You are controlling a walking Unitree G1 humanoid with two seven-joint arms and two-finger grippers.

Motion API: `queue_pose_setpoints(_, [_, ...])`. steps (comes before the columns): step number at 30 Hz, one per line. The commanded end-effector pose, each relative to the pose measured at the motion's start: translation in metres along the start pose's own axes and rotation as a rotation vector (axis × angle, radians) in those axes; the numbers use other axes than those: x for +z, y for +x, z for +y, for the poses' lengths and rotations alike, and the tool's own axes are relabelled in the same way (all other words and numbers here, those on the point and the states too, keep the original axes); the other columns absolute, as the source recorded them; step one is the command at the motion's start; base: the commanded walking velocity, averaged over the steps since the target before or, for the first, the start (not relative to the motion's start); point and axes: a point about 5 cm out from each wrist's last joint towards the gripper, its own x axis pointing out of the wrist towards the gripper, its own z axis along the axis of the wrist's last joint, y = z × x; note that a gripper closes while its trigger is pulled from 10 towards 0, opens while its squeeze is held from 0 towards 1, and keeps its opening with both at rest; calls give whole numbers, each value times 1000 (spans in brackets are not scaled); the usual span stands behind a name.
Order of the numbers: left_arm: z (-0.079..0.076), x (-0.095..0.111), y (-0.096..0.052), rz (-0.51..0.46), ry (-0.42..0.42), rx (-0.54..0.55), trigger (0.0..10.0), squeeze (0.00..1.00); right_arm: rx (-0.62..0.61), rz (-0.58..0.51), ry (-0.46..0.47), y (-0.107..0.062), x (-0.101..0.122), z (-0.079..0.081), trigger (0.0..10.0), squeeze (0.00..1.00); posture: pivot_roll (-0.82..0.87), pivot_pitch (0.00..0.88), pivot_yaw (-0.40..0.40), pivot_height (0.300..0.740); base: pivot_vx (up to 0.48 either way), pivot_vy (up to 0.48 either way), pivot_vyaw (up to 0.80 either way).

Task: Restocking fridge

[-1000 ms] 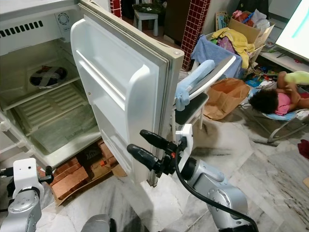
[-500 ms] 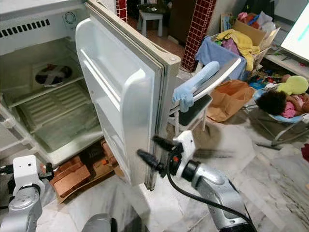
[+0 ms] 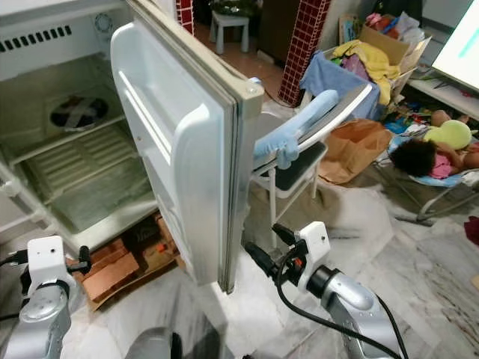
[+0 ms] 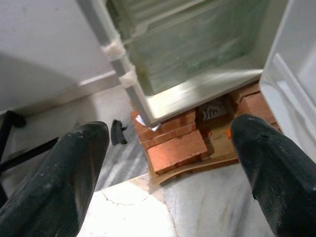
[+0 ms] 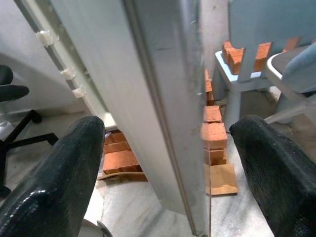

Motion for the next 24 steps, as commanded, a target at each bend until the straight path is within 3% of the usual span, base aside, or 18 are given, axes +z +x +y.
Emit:
queue_pose_setpoints(1, [3, 3, -1, -13, -8, 4, 10000, 0, -18, -9, -8, 2, 0, -1, 10000, 0, 69, 12, -40, 740, -352, 330, 0])
queue_pose_setpoints(4, [4, 3, -1, -14, -8, 6, 10000, 0, -22, -16, -17, 3, 1, -1, 10000, 0, 71, 12, -42, 740, -333, 303, 0])
queue_pose_setpoints(11, [4, 3, -1, -28, 17, 1, 10000, 0, -77, -52, -33, 11, 4, -5, 10000, 0, 73, 13, -44, 740, 0, 0, 0])
queue_pose_setpoints(21, [-9, 27, 0, -221, 182, -94, 10000, 0, -249, -146, -84, 19, 16, -14, 10000, 0, 78, 8, -49, 740, 0, 0, 0])
queue_pose_setpoints(24, [-20, 35, 0, -288, 230, -165, 10000, 0, -412, -174, -130, 19, 21, -21, 10000, 0, 82, 2, -61, 740, 0, 0, 0])
